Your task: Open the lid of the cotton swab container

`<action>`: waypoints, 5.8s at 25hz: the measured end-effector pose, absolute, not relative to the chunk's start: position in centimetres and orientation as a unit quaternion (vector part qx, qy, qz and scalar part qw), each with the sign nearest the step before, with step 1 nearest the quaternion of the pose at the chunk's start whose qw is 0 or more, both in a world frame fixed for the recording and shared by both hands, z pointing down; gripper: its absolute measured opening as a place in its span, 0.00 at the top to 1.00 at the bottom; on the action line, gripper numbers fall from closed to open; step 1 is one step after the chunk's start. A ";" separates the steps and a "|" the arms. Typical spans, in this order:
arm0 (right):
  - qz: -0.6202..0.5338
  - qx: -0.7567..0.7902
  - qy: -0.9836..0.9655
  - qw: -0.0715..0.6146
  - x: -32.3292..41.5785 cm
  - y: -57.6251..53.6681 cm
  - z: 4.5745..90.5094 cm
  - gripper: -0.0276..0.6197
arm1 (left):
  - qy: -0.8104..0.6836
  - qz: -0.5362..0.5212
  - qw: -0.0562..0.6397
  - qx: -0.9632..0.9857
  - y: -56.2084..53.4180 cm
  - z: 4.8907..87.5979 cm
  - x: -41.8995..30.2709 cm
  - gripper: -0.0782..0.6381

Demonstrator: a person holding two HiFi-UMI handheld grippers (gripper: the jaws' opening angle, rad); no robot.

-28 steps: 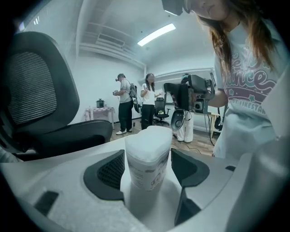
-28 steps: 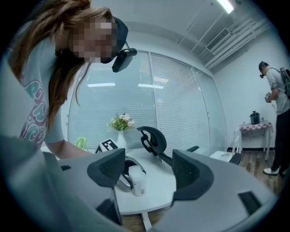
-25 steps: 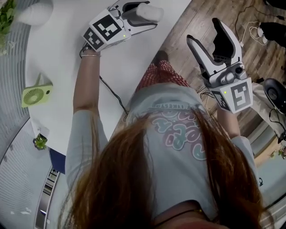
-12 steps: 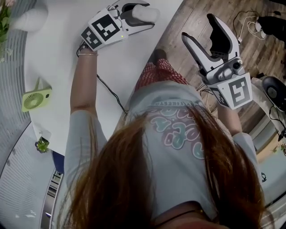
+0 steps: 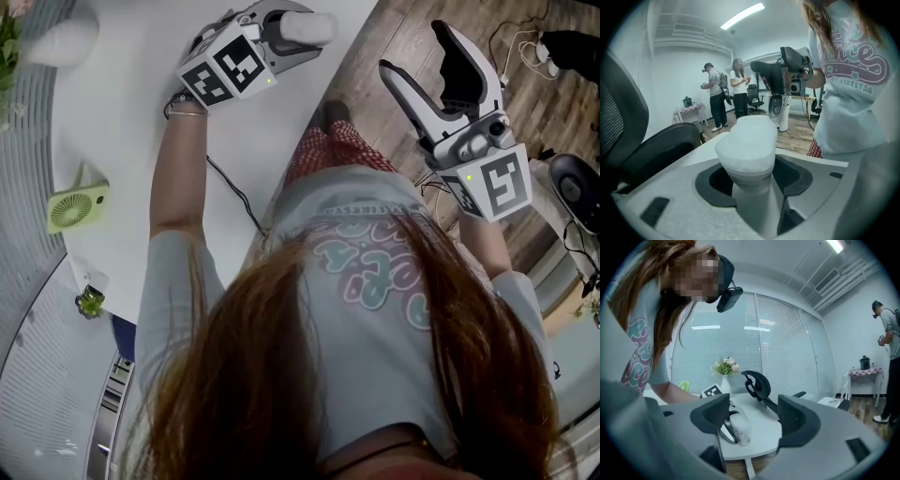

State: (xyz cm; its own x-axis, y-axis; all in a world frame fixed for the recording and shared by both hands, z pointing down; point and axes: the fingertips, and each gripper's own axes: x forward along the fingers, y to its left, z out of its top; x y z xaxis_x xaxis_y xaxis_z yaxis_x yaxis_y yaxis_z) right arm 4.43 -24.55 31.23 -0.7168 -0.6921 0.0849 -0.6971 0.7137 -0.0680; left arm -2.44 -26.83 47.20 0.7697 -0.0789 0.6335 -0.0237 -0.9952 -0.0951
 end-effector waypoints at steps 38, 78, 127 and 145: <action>0.018 0.338 -0.941 0.018 3.8 -23.6 28.7 0.48 | 0.011 -0.301 0.041 -0.953 -24.2 42.4 -1.7 0.62; -0.075 0.072 -0.994 0.045 -2.6 -18.5 23.7 0.54 | -0.062 -0.186 0.066 -0.978 -17.5 29.2 -0.3 0.63; 0.014 -0.012 -0.995 0.095 -4.1 -17.8 25.0 0.61 | -0.046 -0.208 0.079 -0.974 -17.4 30.0 -0.4 0.63; -0.048 0.030 -0.997 0.061 -4.4 -18.8 22.9 0.63 | -0.031 -0.204 0.060 -0.977 -17.6 30.9 -0.9 0.63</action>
State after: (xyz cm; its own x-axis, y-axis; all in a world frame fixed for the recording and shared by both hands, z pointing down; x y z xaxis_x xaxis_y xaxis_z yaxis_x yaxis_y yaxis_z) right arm -4.36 -18.76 22.93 -0.9907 -0.0656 0.1189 -0.0539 0.9936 0.0995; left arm -0.89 -17.63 30.88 0.9145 0.0357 0.4031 0.0847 -0.9909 -0.1043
